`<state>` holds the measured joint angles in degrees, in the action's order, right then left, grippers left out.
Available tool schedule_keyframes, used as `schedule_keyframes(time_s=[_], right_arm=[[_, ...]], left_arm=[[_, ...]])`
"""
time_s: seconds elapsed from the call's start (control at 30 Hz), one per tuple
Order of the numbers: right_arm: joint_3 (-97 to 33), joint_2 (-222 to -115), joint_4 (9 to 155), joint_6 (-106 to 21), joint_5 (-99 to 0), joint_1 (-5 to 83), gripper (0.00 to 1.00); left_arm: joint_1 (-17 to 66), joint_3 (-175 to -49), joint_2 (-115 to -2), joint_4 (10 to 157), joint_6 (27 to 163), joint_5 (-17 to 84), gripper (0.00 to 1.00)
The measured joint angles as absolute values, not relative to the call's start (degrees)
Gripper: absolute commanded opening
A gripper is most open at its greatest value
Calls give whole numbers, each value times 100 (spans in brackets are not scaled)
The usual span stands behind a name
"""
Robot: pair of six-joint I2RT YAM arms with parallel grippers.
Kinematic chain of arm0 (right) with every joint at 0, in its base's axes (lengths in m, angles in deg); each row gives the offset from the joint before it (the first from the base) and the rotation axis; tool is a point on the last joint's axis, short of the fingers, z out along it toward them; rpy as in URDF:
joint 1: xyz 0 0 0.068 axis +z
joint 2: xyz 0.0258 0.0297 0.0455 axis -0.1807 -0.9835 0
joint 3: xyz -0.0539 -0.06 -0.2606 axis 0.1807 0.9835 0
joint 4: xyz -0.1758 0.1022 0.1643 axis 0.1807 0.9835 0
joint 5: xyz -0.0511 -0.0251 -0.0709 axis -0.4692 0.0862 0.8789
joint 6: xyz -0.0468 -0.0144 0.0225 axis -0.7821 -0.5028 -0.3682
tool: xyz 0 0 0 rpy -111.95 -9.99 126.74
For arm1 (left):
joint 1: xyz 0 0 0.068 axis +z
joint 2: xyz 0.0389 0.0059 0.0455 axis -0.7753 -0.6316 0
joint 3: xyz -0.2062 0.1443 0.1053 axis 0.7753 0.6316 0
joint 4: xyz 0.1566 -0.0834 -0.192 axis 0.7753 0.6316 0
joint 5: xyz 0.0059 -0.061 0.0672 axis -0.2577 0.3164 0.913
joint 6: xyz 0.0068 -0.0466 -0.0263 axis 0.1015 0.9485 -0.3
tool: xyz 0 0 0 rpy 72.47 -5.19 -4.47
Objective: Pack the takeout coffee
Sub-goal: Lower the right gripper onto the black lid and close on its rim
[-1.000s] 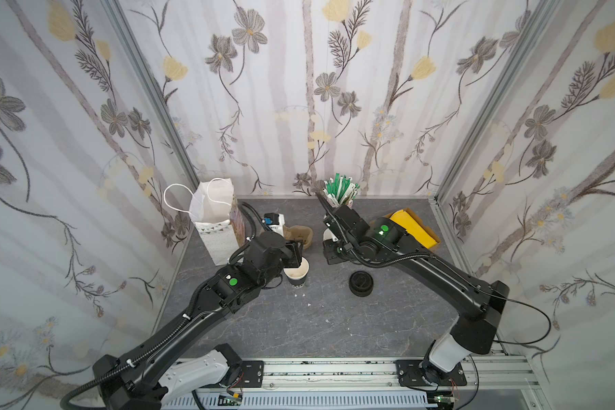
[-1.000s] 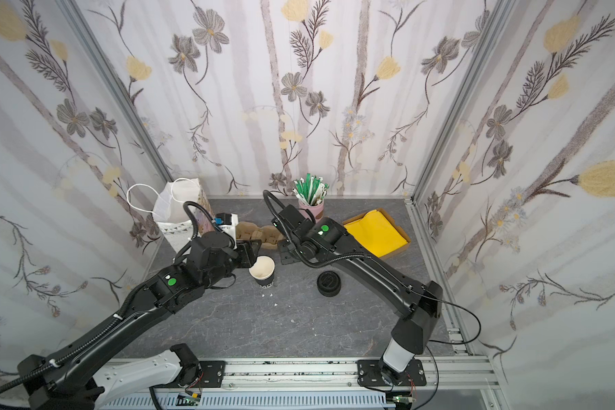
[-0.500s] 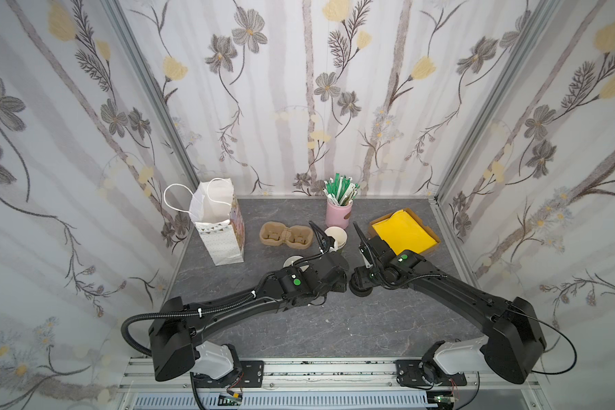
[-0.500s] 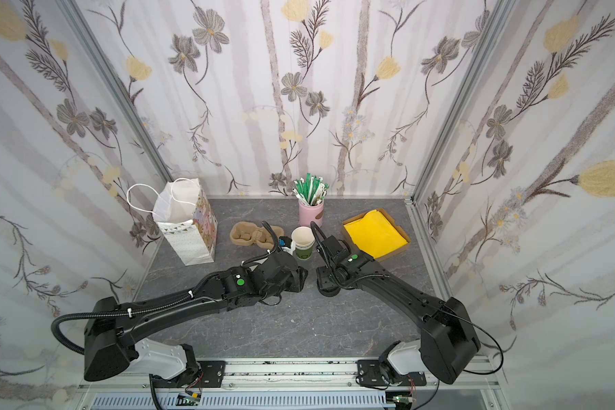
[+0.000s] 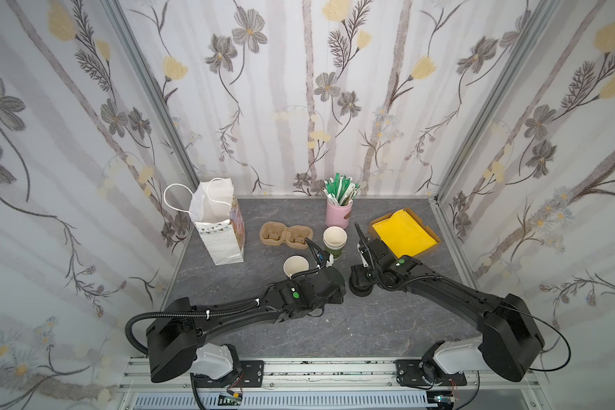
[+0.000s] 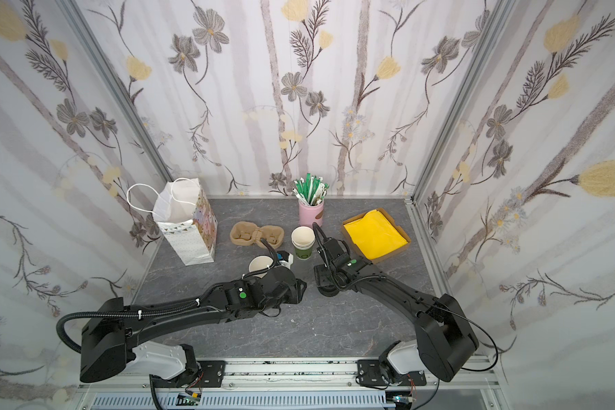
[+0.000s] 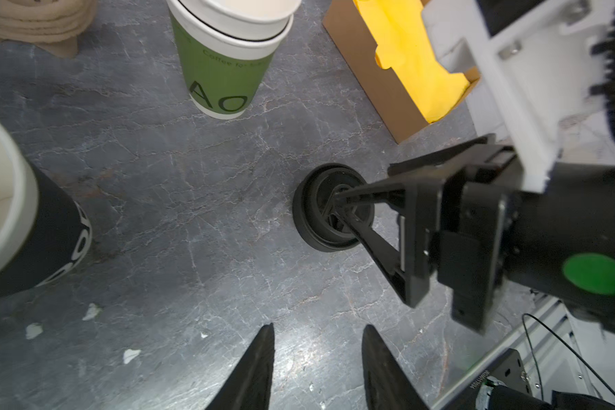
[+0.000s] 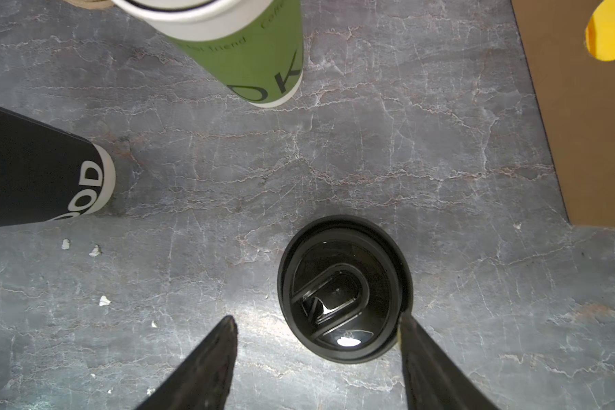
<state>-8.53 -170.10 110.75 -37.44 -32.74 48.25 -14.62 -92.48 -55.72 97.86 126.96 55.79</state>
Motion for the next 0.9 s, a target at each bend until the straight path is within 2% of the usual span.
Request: schedule_keyframes(time_s=[0.43, 0.9], right_arm=[[-868, -17602, 10791, -4066, -3317, 4758, 79], [-575, -17784, 10389, -4232, -3313, 4771, 77]], left_arm=[[-1814, -8894, -6007, 9322, 13772, 6117, 43], [-2052, -8774, -6342, 9160, 14353, 6410, 41]])
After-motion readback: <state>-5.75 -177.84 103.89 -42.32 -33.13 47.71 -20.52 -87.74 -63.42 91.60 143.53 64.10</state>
